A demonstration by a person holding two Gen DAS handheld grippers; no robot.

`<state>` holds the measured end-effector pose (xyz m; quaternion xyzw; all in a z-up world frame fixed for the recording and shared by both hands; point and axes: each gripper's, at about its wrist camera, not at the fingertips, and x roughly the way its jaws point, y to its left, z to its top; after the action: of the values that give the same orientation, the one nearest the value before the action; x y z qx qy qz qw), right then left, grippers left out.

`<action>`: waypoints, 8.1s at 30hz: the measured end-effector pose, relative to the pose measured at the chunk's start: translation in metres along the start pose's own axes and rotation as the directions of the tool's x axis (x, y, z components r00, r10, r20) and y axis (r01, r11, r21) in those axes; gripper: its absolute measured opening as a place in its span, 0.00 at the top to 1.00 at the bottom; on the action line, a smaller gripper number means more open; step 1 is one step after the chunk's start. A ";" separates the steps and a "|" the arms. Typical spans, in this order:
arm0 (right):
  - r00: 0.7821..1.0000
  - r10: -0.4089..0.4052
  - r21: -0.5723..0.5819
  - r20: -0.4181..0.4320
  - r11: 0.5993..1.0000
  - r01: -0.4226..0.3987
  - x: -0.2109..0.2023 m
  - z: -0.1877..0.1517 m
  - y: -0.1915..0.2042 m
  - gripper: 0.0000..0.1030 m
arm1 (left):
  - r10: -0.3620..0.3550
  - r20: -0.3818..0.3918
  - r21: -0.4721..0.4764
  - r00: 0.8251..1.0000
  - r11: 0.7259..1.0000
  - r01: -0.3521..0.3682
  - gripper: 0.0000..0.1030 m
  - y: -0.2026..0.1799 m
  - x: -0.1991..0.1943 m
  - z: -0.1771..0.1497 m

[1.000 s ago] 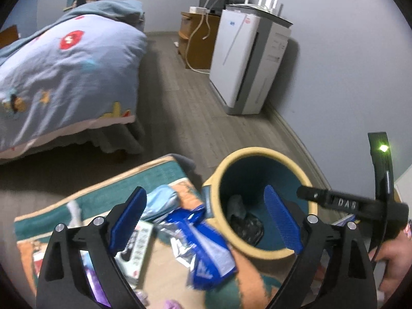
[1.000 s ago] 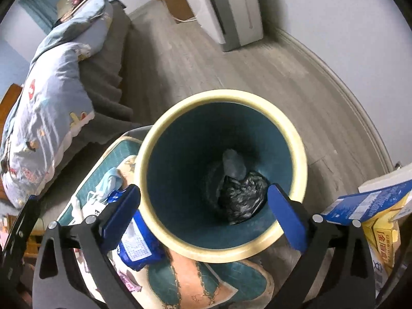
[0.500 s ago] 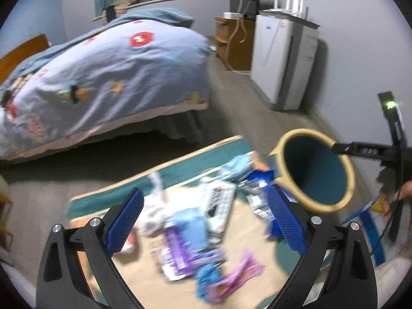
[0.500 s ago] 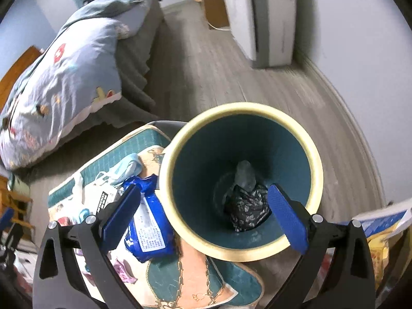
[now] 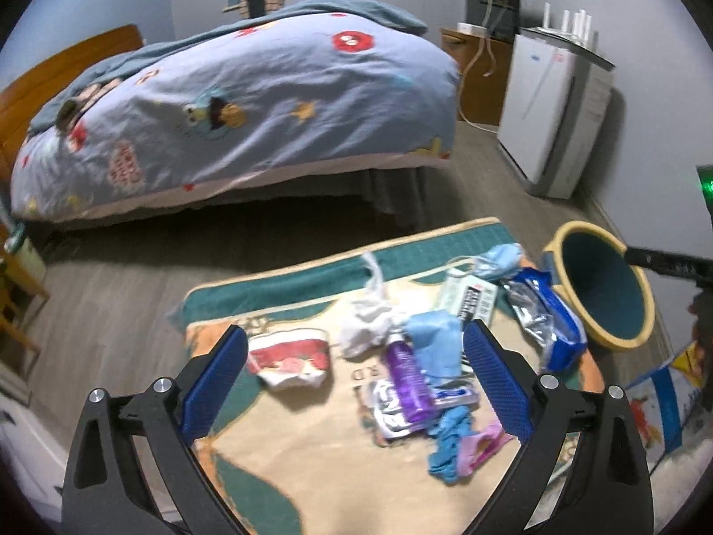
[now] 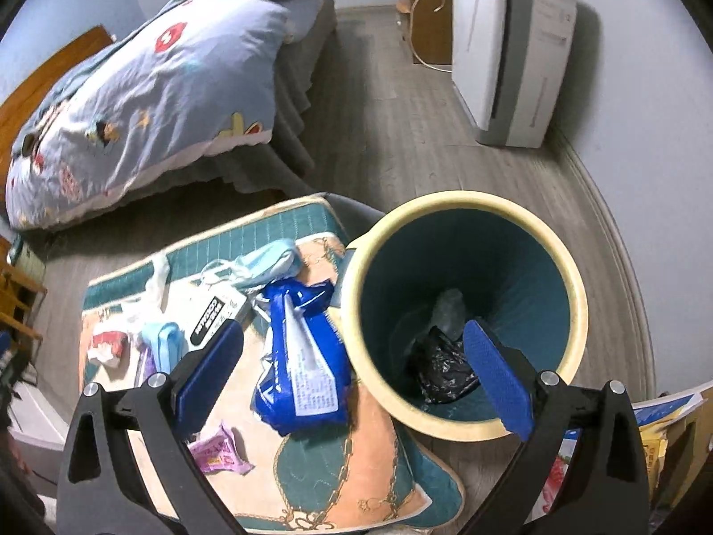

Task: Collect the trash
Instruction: 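Move both tools back over the mat toward the remaining trash, then grasp the red floral paper cup with left tool while right tool grasps blue wipes packet, then carry the blue wipes packet into the bin and release it with right tool, then move both tools back over the mat, then grasp the pink wrapper with right tool while left tool grasps blue face mask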

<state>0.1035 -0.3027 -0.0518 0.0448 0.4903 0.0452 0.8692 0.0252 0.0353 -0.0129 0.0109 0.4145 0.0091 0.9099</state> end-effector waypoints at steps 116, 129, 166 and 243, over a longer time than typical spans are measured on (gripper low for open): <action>0.997 0.015 0.415 -0.074 0.910 0.017 0.041 0.022 -0.141 0.80 | -0.359 -0.206 0.252 0.910 0.880 0.404 0.12 -0.233 0.098 0.040; 0.997 -0.036 0.493 -0.072 0.867 0.067 0.039 0.019 -0.158 0.76 | -0.340 -0.197 0.364 0.919 0.845 0.391 0.12 -0.292 0.126 0.058; 0.988 -0.143 0.275 0.063 0.954 0.120 0.000 0.032 -0.086 0.06 | -0.210 -0.118 0.197 0.971 0.953 0.230 0.07 -0.146 0.069 0.037; 0.978 0.187 -0.048 -0.093 0.980 -0.192 0.019 -0.010 0.072 0.75 | -0.072 -0.210 0.050 0.975 0.995 0.084 0.05 -0.036 0.095 -0.022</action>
<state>0.1024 -0.2286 -0.0641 0.0643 0.5202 0.1437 0.8394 0.0711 0.0021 -0.1000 0.0205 0.5076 -0.0377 0.8605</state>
